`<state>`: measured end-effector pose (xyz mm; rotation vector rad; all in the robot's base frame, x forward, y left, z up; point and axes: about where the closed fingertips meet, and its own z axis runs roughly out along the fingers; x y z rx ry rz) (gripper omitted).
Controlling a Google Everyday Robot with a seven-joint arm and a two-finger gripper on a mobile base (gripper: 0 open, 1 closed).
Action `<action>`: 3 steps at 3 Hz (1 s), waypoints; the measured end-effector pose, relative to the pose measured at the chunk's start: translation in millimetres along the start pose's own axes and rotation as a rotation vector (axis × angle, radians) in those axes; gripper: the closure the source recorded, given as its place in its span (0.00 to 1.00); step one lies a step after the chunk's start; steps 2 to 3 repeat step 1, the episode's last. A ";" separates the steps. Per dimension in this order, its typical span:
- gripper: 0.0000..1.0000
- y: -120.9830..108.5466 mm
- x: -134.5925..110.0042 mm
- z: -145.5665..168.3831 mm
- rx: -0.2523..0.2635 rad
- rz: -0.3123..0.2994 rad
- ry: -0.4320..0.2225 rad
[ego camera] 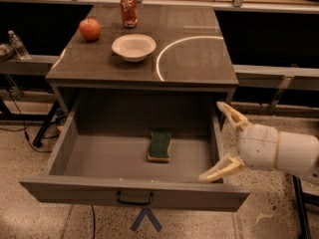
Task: Place sponge into top drawer
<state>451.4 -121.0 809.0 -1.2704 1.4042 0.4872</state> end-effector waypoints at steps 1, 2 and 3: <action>0.00 1.1 5.2 2.6 -0.004 -0.001 0.006; 0.00 1.1 5.2 2.6 -0.004 -0.001 0.006; 0.00 1.1 5.2 2.6 -0.004 -0.001 0.006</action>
Offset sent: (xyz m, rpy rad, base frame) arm 0.0000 0.0000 0.0000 0.0000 0.0000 0.0000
